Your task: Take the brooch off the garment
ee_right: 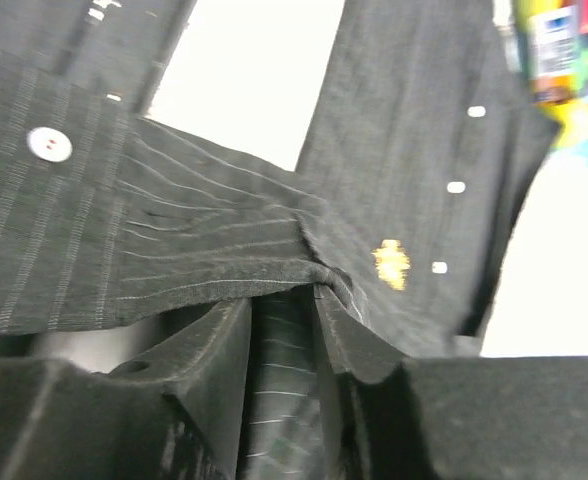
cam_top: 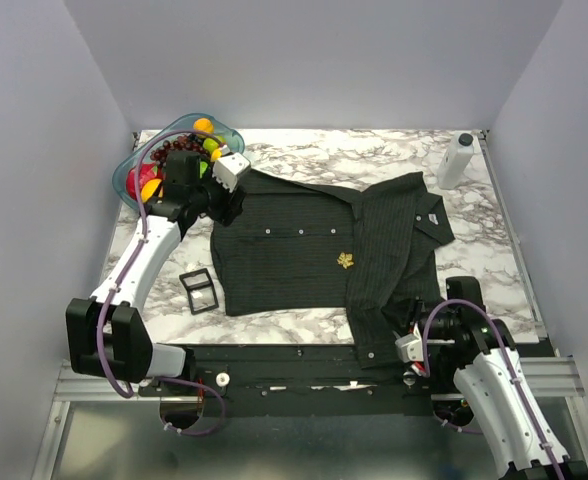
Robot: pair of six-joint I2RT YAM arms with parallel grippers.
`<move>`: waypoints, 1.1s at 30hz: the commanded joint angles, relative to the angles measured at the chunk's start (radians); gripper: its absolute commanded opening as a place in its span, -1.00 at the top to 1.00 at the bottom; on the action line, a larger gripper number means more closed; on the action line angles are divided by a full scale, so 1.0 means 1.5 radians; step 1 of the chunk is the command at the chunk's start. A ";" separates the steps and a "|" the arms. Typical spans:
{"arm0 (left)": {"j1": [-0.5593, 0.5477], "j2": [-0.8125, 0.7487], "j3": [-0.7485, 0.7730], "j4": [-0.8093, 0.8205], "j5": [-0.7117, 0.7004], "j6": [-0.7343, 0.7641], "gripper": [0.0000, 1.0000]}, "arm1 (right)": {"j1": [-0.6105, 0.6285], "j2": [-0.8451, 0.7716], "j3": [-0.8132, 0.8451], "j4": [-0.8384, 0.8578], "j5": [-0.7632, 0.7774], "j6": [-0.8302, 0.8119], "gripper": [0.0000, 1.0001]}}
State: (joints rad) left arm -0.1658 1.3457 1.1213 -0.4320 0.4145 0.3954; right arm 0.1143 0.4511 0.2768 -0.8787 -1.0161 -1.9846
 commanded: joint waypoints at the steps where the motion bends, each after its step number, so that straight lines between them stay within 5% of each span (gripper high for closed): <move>1: -0.001 0.014 0.027 0.023 0.022 -0.024 -0.33 | 0.000 -0.040 -0.025 0.095 -0.029 -0.230 0.16; 9: -0.001 0.045 0.046 0.025 0.027 -0.037 -0.33 | 0.000 -0.079 -0.040 0.177 0.023 -0.127 0.13; 19: -0.001 0.066 0.057 0.030 0.039 -0.053 -0.32 | 0.001 -0.026 -0.061 0.166 0.017 -0.209 0.04; 33: -0.001 0.083 0.065 0.031 0.041 -0.062 -0.33 | 0.001 -0.020 -0.040 0.202 -0.017 -0.184 -0.04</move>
State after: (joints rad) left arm -0.1658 1.4540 1.1893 -0.3962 0.4438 0.3149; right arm 0.1143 0.4316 0.1940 -0.5537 -0.9867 -1.9911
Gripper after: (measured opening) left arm 0.662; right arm 0.506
